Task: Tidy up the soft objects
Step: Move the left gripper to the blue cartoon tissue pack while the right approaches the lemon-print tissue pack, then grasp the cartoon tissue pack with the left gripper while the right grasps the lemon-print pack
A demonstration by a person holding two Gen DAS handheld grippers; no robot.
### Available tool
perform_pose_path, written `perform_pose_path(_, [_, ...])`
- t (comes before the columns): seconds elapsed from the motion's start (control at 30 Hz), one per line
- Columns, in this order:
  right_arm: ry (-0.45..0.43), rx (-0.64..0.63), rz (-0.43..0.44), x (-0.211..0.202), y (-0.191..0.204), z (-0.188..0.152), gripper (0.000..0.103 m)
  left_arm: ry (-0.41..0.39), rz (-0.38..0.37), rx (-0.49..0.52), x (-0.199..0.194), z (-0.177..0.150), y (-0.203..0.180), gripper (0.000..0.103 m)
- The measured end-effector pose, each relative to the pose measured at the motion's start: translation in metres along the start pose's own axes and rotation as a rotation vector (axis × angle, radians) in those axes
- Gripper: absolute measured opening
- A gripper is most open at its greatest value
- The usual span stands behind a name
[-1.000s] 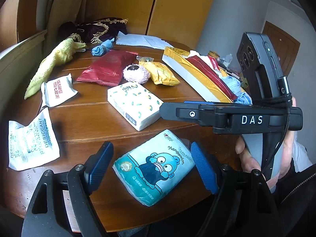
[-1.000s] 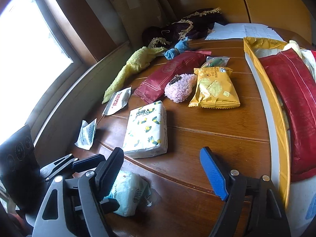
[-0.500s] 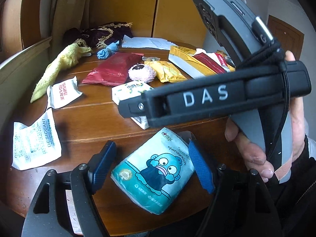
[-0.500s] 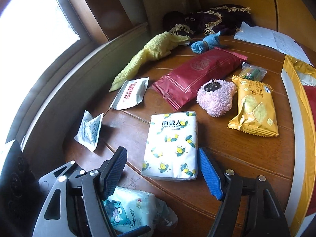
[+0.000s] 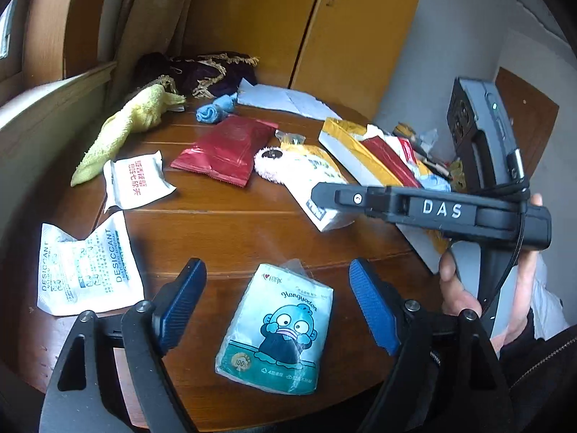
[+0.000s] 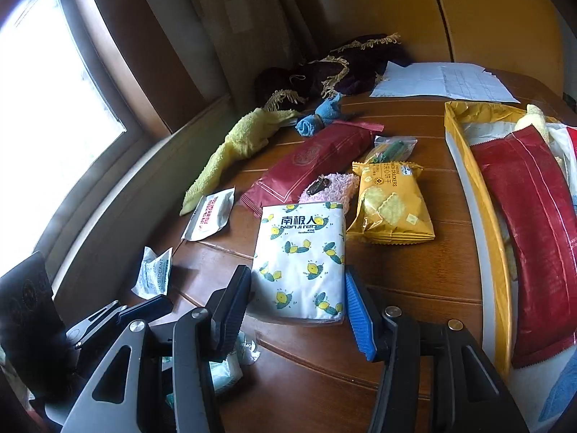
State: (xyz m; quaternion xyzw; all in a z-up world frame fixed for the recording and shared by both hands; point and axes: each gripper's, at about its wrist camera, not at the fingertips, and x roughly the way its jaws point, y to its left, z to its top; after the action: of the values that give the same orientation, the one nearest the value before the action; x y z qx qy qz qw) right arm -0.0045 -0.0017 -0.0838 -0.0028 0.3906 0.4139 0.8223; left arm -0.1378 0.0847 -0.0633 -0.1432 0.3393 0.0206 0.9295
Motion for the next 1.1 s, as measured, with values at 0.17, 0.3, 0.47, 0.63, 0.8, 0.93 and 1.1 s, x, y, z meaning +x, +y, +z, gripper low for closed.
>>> perform_pose_path(0.17, [-0.004, 0.000, 0.014, -0.001, 0.004, -0.002, 0.053, 0.084, 0.053, 0.096, 0.017, -0.012, -0.008, 0.082])
perform_pose_path(0.3, [-0.004, -0.003, 0.017, -0.001, 0.006, -0.004, 0.053, 0.060, 0.100, 0.115, 0.020, -0.015, -0.012, 0.081])
perform_pose_path(0.47, [-0.036, 0.008, 0.024, -0.009, 0.001, -0.004, 0.053, 0.042, 0.150, 0.154, 0.023, -0.016, -0.017, 0.059])
perform_pose_path(0.63, [-0.065, 0.025, 0.046, -0.016, -0.004, -0.002, 0.053, 0.032, 0.119, 0.082, 0.024, -0.011, -0.013, 0.046])
perform_pose_path(0.8, [-0.115, 0.040, 0.060, -0.031, -0.010, -0.003, 0.053, -0.012, 0.084, -0.039, 0.024, 0.004, -0.015, 0.044])
perform_pose_path(0.93, [-0.151, 0.059, 0.068, -0.047, -0.020, -0.001, 0.053, -0.090, 0.028, -0.080, 0.015, 0.025, -0.032, 0.044])
perform_pose_path(1.1, [-0.220, 0.105, 0.054, -0.083, -0.045, 0.006, 0.053, -0.123, -0.065, -0.220, 0.022, 0.065, -0.038, 0.044])
